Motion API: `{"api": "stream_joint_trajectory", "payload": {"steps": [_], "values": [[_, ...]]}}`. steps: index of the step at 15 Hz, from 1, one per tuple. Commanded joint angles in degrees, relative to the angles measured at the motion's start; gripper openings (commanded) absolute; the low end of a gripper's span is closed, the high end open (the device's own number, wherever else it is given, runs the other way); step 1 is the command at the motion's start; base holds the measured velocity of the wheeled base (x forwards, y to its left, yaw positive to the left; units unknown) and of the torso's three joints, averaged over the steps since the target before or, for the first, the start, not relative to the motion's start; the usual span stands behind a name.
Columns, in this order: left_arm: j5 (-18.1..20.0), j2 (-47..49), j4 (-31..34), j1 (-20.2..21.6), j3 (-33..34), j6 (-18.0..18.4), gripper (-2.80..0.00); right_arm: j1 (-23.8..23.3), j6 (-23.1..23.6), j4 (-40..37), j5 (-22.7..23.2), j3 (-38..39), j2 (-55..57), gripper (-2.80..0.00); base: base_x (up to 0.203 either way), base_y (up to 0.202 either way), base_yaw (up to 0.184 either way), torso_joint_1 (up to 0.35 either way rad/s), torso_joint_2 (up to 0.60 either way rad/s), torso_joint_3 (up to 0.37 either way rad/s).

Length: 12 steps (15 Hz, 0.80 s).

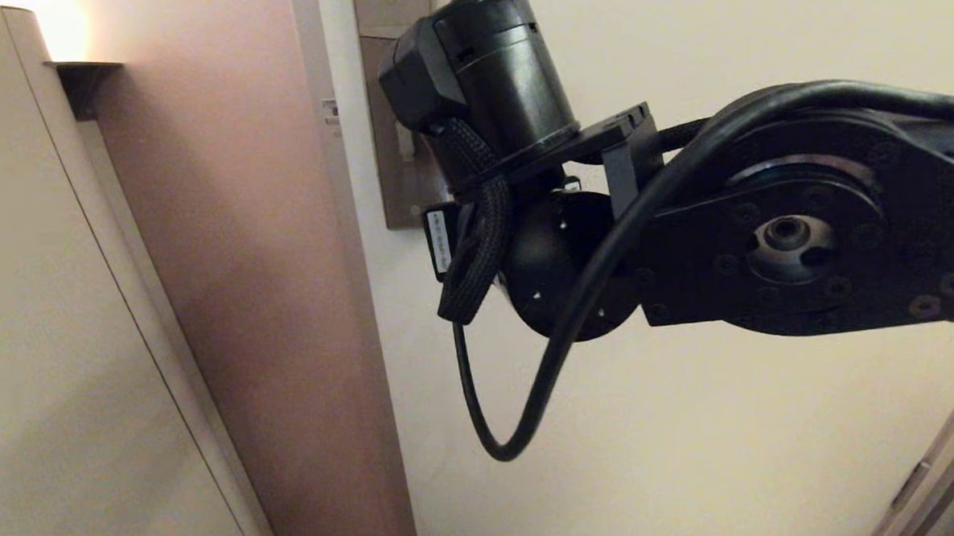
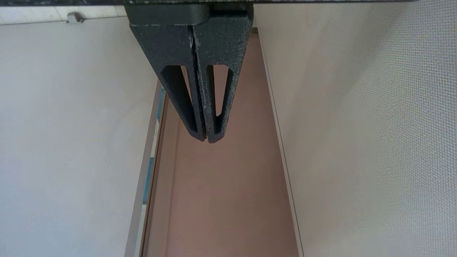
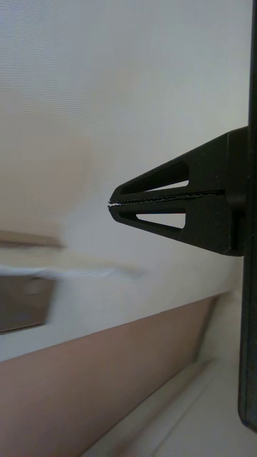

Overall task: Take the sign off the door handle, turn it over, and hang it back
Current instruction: Hang the sign back with the other side facing out

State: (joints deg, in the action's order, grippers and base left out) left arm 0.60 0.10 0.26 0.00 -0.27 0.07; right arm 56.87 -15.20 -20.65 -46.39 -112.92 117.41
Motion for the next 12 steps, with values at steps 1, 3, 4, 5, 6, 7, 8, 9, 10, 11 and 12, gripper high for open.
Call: {"api": "stream_joint_trajectory", "payload": {"steps": [1,3,4,5,6,7,8,9,10,11,12], "values": [[0.0,0.0,0.0,0.0,0.0,0.0,-2.8,-0.4,0.0,2.0,-0.8,-0.1,1.3,-2.8,0.0,0.0,0.0,0.0,0.0,0.0],[0.0,0.0,0.0,0.0,0.0,0.0,-2.8,-1.4,0.4,6.2,-1.6,-0.1,1.9,-2.8,0.0,0.0,0.0,0.0,0.0,0.0],[0.0,0.0,0.0,0.0,0.0,0.0,-2.8,-1.7,2.0,8.5,-1.9,-0.1,2.1,-2.8,0.0,0.0,0.0,0.0,0.0,0.0],[0.0,0.0,0.0,0.0,0.0,0.0,-2.8,-2.3,3.7,10.2,-1.9,-0.1,2.3,-2.8,0.0,0.0,0.0,0.0,0.0,0.0],[0.0,0.0,0.0,0.0,0.0,0.0,-2.8,-2.5,4.4,11.5,-2.0,-0.1,2.6,-2.8,0.0,0.0,0.0,0.0,0.0,0.0],[0.0,0.0,0.0,0.0,0.0,0.0,-2.8,-2.7,4.7,12.9,-2.0,-0.1,2.7,-2.8,0.0,0.0,0.0,0.0,0.0,0.0],[0.0,0.0,0.0,0.0,0.0,0.0,-2.8,-2.8,4.7,13.7,-2.0,-0.1,2.8,-2.8,0.0,0.0,0.0,0.0,0.0,0.0],[0.0,0.0,0.0,0.0,0.0,0.0,-2.8,-2.8,4.7,14.2,-2.0,-0.1,2.9,-2.8,0.0,0.0,0.0,0.0,0.0,0.0],[0.0,0.0,0.0,0.0,0.0,0.0,-2.8,-2.8,4.7,15.1,-2.0,-0.1,3.0,-2.8,0.0,0.0,0.0,0.0,0.0,0.0],[0.0,0.0,0.0,0.0,0.0,0.0,-2.8,-2.8,4.8,16.5,-2.0,-0.1,3.2,-2.8,0.0,0.0,0.0,0.0,0.0,0.0],[0.0,0.0,0.0,0.0,0.0,0.0,-2.8,-2.8,5.2,18.6,-1.9,-0.1,3.4,-2.8,0.0,0.0,0.0,0.0,0.0,0.0]]}}
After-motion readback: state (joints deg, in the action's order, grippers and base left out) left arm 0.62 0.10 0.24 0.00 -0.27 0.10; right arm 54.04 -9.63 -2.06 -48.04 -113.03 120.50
